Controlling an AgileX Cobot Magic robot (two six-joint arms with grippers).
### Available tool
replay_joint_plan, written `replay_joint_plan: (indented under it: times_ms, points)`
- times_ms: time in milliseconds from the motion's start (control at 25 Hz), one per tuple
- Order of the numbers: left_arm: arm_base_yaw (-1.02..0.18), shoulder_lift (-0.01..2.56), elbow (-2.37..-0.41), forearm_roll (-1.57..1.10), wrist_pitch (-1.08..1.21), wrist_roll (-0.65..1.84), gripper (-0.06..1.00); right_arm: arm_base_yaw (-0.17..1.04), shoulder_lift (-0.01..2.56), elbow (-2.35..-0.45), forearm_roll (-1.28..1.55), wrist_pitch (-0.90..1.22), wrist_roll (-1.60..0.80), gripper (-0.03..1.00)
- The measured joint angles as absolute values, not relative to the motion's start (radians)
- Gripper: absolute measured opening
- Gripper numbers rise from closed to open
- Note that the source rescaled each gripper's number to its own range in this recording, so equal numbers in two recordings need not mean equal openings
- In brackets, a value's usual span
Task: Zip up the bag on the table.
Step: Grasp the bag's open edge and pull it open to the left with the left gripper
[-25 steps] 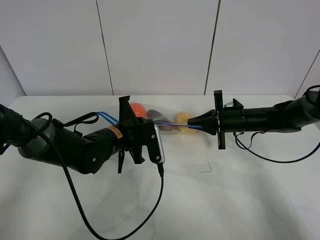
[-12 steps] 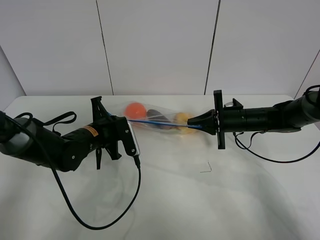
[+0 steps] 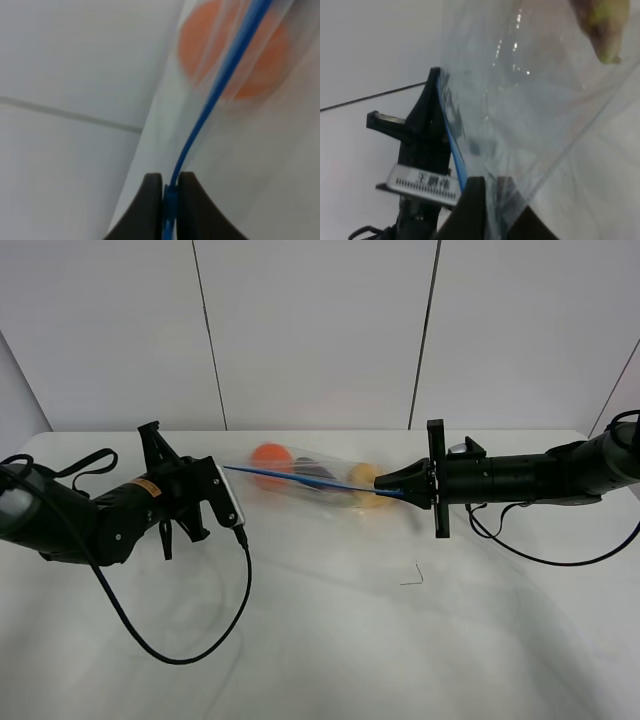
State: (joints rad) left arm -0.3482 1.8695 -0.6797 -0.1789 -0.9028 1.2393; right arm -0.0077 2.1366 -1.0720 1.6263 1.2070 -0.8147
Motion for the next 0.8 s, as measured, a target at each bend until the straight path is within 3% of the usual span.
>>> replay_joint_plan:
  times_ms: [520, 640, 800]
  points:
    - [-0.324, 1.870, -0.680, -0.186, -0.914, 1.213, 0.03, -0.008, 2.137, -1.072, 1.624, 1.207, -0.814, 0.00]
    - [-0.315, 1.870, -0.679, -0.216, -0.921, 1.152, 0.20, -0.009, 2.137, -1.072, 1.618, 1.207, -0.811, 0.00]
    - [-0.304, 1.870, -0.679, -0.230, -0.923, 1.098, 0.52, -0.011, 2.137, -1.072, 1.613, 1.207, -0.810, 0.00]
